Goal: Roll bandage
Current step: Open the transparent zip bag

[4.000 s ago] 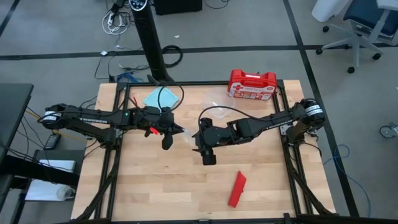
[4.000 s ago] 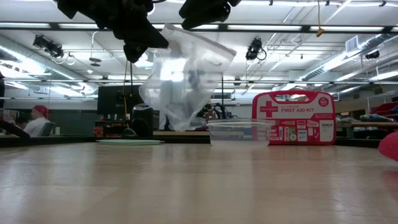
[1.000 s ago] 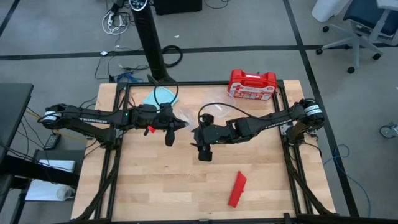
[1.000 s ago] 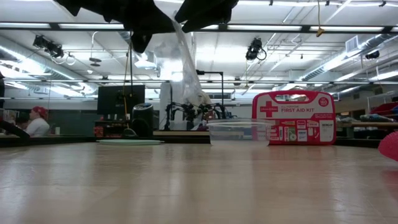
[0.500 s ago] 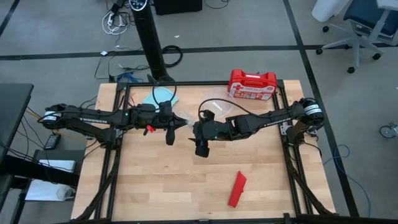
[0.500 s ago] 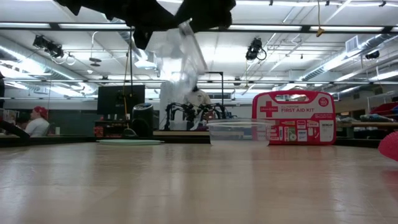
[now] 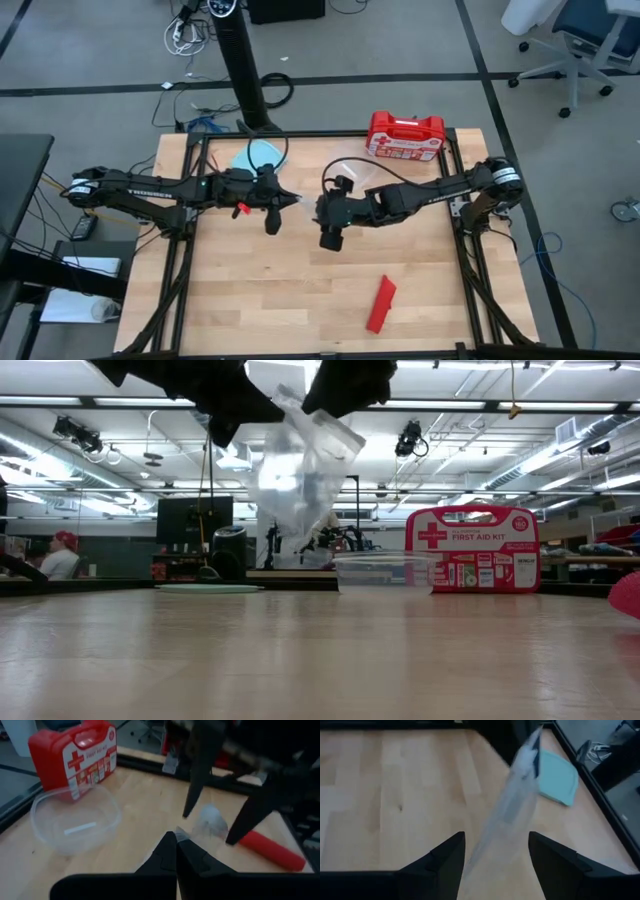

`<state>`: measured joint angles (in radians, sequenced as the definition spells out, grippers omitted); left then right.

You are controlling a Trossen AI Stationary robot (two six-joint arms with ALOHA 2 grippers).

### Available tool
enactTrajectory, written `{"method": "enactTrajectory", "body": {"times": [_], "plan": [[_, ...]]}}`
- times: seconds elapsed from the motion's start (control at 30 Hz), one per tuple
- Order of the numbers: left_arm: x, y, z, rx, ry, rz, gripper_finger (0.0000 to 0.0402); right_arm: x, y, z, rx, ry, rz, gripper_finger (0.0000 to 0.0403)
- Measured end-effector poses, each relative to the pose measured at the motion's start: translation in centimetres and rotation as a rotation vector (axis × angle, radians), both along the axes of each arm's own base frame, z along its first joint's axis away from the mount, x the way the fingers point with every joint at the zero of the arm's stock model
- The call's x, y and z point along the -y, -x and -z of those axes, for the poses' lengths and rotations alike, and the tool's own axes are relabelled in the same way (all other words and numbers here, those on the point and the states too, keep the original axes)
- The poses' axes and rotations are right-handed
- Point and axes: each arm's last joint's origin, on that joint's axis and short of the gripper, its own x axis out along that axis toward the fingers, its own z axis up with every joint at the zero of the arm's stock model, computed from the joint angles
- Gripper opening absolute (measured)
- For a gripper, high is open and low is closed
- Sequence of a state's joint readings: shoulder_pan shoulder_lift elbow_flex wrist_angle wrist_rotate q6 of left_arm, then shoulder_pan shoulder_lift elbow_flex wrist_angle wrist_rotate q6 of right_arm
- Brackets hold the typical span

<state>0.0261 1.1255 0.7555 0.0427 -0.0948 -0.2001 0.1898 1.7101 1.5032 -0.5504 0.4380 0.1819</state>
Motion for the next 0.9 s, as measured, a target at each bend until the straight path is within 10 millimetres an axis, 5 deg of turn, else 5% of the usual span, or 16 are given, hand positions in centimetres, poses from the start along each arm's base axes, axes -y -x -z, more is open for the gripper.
{"method": "enactTrajectory", "body": {"times": [0.9], "plan": [[0.0,0.2,0.5,-0.04,-0.017,-0.005,0.0,1.7,-0.5,-0.8,0.128,-0.09,0.116,0.0217]]}}
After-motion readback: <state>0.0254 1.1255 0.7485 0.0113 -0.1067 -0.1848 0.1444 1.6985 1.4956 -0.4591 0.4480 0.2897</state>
